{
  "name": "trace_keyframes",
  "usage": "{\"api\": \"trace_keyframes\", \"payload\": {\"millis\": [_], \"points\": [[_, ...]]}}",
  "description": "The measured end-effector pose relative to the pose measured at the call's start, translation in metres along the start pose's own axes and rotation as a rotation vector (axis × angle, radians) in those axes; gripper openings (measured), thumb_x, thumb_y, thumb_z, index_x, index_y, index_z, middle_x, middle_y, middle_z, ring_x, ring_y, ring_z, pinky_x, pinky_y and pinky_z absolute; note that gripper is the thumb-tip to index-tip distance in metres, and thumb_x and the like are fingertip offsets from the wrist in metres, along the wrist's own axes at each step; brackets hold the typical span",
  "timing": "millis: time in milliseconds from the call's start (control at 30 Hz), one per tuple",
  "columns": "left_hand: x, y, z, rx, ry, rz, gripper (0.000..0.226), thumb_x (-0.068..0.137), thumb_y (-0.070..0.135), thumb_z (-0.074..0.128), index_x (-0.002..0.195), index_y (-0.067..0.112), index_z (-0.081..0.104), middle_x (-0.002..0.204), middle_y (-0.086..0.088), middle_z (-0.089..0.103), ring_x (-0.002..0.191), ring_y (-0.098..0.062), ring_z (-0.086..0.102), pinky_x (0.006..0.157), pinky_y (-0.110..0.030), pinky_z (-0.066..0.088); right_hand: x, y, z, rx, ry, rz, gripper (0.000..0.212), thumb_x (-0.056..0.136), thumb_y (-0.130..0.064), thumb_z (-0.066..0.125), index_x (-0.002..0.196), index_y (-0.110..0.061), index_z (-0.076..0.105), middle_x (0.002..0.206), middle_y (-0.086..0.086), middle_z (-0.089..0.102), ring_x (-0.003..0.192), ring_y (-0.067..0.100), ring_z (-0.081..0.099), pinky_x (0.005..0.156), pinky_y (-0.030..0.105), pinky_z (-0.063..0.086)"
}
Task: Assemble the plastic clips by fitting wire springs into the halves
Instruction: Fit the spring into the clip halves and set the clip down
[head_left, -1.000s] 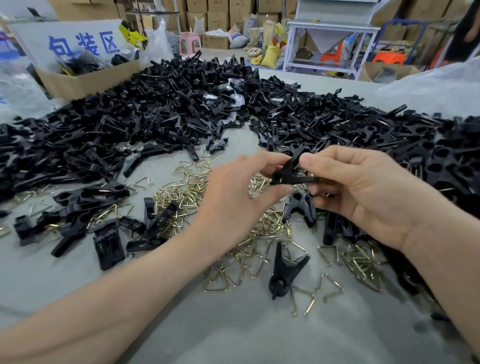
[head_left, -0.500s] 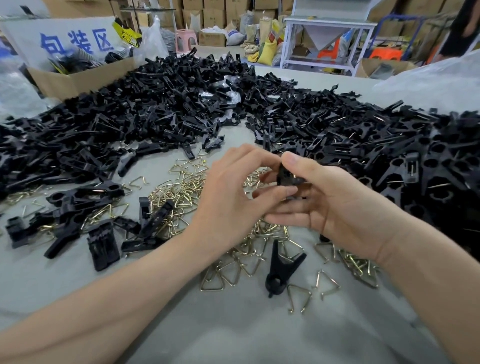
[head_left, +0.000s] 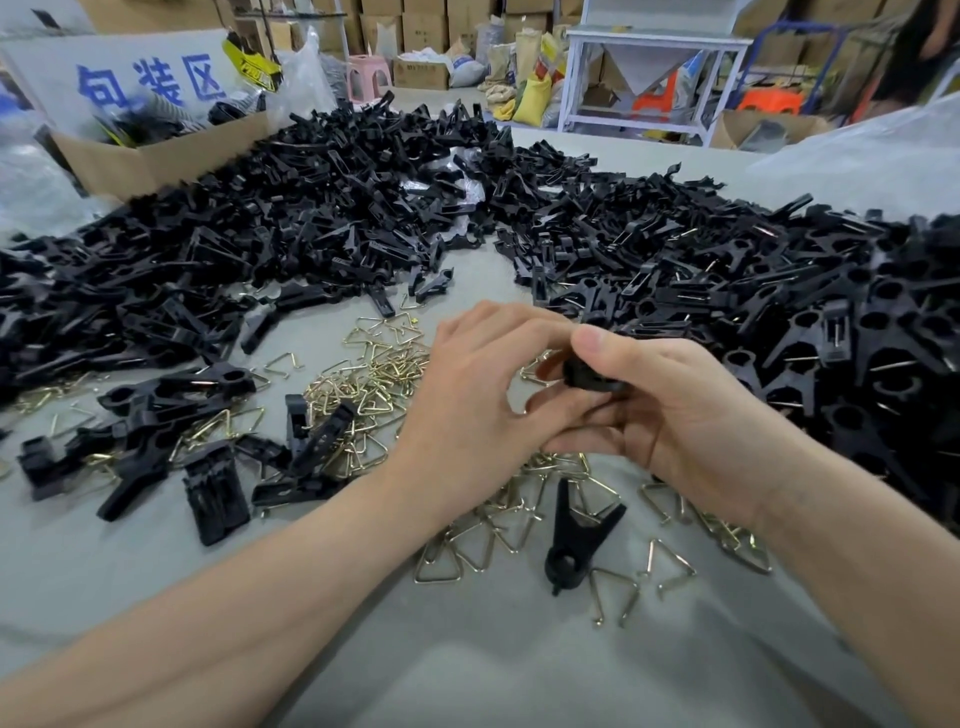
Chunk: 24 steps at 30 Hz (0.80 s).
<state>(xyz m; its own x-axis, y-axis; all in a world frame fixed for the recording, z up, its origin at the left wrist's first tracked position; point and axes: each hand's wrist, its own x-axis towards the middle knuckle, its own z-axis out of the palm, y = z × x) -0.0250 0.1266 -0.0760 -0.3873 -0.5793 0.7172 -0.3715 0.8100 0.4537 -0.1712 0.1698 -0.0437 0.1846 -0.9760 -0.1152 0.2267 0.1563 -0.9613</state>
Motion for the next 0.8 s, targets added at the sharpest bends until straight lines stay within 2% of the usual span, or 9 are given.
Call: {"api": "trace_keyframes", "payload": {"millis": [133, 400, 467, 533, 800], "points": [[0.000, 0.002, 0.000, -0.002, -0.016, -0.004, 0.040, 0.079, 0.034, 0.072, 0.111, 0.011, 0.068, 0.101, 0.011, 0.063, 0.094, -0.016, 0.060, 0.083, -0.048, 0.047, -0.001, 0.003, -0.003, 0.065, 0.015, -0.018, 0.046, 0.064, -0.033, 0.069, 0.085, 0.009, 0.068, 0.080, 0.019, 0.068, 0.067, 0.018, 0.066, 0.057, 0.022, 0.055], [-0.002, 0.002, 0.001, 0.009, -0.054, 0.009, 0.044, 0.078, 0.041, 0.067, 0.105, 0.008, 0.071, 0.095, 0.008, 0.065, 0.088, -0.009, 0.054, 0.085, -0.041, 0.044, -0.001, 0.008, -0.010, 0.106, -0.073, 0.028, 0.041, 0.071, -0.027, 0.067, 0.089, 0.010, 0.068, 0.083, 0.015, 0.070, 0.071, 0.015, 0.068, 0.063, 0.021, 0.056], [-0.002, 0.001, 0.002, 0.021, -0.044, 0.031, 0.042, 0.077, 0.042, 0.067, 0.101, 0.007, 0.071, 0.091, 0.012, 0.059, 0.085, -0.004, 0.050, 0.083, -0.037, 0.042, 0.000, 0.010, -0.013, 0.113, -0.097, 0.025, 0.034, 0.075, -0.025, 0.069, 0.087, 0.007, 0.071, 0.083, 0.014, 0.070, 0.073, 0.015, 0.068, 0.066, 0.022, 0.056], [-0.002, 0.001, 0.003, 0.033, -0.039, 0.037, 0.041, 0.077, 0.042, 0.066, 0.098, 0.008, 0.071, 0.091, 0.016, 0.054, 0.084, -0.001, 0.046, 0.083, -0.036, 0.040, 0.001, 0.011, -0.014, 0.119, -0.113, 0.029, 0.036, 0.071, -0.027, 0.071, 0.087, 0.005, 0.071, 0.083, 0.014, 0.070, 0.074, 0.016, 0.068, 0.067, 0.023, 0.057], [-0.001, -0.001, 0.001, 0.019, -0.074, 0.041, 0.040, 0.078, 0.044, 0.065, 0.103, 0.014, 0.071, 0.090, 0.031, 0.045, 0.083, 0.003, 0.044, 0.086, -0.035, 0.038, 0.003, 0.017, -0.017, 0.138, -0.114, 0.003, 0.036, 0.074, -0.024, 0.070, 0.090, 0.008, 0.068, 0.084, 0.017, 0.070, 0.075, 0.017, 0.069, 0.067, 0.024, 0.057]]}}
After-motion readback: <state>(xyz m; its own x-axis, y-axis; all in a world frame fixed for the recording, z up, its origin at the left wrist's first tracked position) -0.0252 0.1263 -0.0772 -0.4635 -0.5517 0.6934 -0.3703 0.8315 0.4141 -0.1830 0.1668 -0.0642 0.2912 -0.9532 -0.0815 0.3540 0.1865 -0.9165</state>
